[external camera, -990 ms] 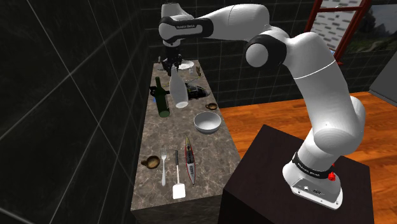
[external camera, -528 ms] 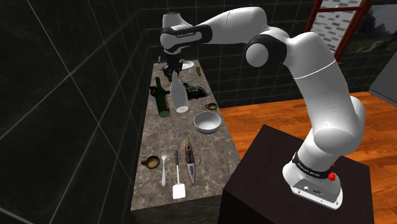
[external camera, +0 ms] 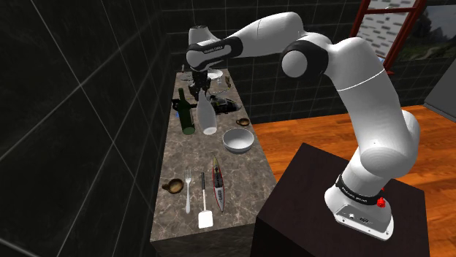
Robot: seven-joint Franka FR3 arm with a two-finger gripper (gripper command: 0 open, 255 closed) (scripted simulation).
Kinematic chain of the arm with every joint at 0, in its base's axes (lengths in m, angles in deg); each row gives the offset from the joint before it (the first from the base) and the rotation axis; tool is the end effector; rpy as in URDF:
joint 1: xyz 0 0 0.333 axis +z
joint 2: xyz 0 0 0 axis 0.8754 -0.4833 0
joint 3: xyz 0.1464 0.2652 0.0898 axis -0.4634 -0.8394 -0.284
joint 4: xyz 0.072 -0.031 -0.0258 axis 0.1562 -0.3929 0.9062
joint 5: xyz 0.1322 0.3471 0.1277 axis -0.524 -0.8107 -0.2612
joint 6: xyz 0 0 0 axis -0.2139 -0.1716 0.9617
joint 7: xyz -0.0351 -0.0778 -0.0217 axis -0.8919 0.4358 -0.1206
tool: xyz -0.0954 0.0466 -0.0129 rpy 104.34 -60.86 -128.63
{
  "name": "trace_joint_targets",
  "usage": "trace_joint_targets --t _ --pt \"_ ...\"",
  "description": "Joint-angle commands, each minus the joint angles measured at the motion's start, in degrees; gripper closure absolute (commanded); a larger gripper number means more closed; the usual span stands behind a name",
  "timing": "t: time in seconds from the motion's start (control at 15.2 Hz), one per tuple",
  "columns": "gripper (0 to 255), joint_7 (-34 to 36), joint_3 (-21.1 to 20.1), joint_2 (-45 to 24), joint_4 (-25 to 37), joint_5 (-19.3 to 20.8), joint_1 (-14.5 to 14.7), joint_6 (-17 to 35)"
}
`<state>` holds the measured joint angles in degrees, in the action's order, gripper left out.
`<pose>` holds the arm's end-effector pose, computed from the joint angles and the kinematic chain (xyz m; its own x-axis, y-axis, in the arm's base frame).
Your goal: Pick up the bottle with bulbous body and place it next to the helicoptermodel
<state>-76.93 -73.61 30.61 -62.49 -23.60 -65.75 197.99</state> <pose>0.7644 -0.0384 0.3631 0.9924 -0.0224 0.1213 -0.0220 -0.9997 -0.0049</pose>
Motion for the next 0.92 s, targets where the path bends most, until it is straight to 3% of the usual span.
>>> trace_joint_targets --t 0.0,0.86 --pt "255 0.0 0.0 -0.6 -0.6 0.0 0.0 1.3" --pt "255 0.1 0.1 -4.4 -4.3 0.2 0.0 8.7"
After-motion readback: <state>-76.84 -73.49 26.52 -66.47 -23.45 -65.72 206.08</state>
